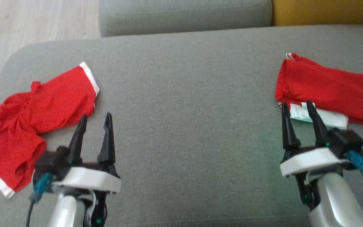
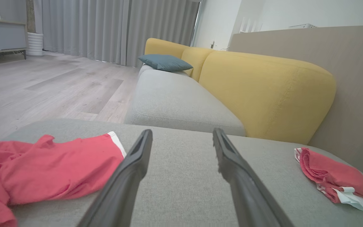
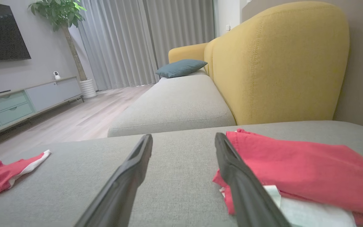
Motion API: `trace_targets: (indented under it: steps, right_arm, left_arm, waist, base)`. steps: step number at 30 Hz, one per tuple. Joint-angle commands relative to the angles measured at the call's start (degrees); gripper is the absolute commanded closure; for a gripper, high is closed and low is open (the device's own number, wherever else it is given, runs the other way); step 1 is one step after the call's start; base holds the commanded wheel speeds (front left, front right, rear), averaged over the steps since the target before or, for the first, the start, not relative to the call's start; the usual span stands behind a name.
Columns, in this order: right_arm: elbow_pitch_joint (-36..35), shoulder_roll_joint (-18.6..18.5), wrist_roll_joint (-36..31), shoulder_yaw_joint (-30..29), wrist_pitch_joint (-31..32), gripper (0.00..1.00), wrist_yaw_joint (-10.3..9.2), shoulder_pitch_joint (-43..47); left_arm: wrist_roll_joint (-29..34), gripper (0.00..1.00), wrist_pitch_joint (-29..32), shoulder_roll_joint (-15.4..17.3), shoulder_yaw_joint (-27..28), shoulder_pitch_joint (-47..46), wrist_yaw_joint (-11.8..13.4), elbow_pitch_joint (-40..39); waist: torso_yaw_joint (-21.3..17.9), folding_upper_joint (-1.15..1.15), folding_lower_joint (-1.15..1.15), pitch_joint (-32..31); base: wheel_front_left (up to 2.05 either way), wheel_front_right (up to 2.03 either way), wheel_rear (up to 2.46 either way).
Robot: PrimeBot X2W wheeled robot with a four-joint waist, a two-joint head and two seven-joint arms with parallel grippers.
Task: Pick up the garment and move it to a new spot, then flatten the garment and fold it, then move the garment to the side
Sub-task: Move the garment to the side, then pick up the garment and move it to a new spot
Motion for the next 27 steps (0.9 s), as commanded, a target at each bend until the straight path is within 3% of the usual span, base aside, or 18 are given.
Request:
trace_targets:
  steps: [1, 8, 27]
  right_arm:
    - [-3.23, 0.12, 0.37, 1.60, -0.76, 0.00, 0.18, -0.68]
    - [-6.39, 0.13, 0.74, 2.90, -0.78, 0.00, 0.18, 3.71]
    - [-7.21, 0.13, 2.19, 2.38, -0.78, 0.00, 0.18, 5.03]
  left_arm:
    - [-0.30, 0.00, -0.32, 0.72, 1.75, -0.91, 0.49, -2.00]
    - [0.01, 0.00, -0.32, 0.72, 1.49, 1.15, 0.79, -2.18]
    - [-0.62, 0.00, -0.32, 0.72, 1.01, 1.02, 1.21, -1.76]
  waist:
    - [-0.02, 0.00, 0.00, -0.68]
    - [-0.38, 0.00, 0.00, -1.22]
    - [-0.55, 0.00, 0.00, -0.83]
  base:
    - [0.00, 0.00, 0.00]
    - [0.00, 0.00, 0.00]
    - [0.00, 0.00, 0.00]
